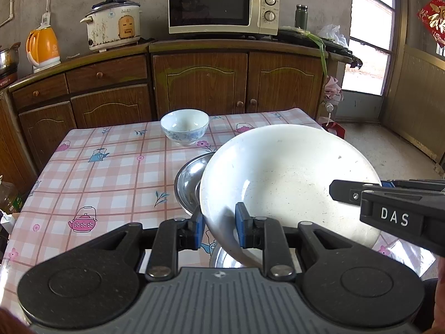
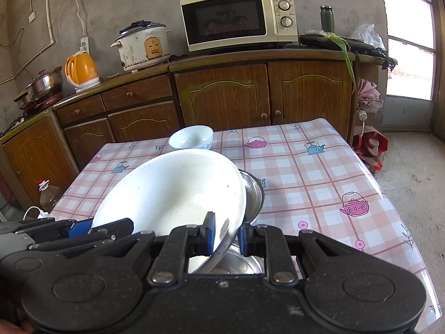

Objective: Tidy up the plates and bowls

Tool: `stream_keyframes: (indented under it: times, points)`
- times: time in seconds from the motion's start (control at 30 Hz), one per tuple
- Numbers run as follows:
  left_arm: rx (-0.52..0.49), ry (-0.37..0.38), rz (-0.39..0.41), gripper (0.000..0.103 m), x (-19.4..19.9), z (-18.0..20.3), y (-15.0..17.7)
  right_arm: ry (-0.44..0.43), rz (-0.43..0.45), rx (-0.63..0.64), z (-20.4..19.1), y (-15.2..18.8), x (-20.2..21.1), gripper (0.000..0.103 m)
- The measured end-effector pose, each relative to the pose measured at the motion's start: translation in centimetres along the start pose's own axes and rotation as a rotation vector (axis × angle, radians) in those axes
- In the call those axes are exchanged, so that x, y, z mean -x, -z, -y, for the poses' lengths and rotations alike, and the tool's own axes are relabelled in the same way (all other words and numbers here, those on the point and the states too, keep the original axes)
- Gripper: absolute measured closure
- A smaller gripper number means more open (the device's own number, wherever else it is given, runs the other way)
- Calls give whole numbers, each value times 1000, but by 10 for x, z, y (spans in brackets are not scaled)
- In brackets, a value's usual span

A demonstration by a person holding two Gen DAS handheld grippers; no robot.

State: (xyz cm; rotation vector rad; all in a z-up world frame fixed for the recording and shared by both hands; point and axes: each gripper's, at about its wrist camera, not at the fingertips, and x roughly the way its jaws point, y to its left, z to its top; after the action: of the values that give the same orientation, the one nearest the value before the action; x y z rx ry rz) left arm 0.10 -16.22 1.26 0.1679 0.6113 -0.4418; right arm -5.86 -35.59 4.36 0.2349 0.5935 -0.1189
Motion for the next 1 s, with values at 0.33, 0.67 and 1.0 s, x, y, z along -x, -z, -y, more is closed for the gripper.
stream_keyframes:
  times: [0.33, 0.67, 1.0]
  points:
    - [-4, 3, -19, 80, -4, 1, 4, 3, -21, -2, 2, 4, -4, 81]
    - [-9, 5, -38, 80, -9, 2, 7, 8, -42, -3, 2, 8, -9, 81]
    - [-9, 9, -59, 80, -13, 2, 10, 10, -64, -3, 4, 12, -14, 80]
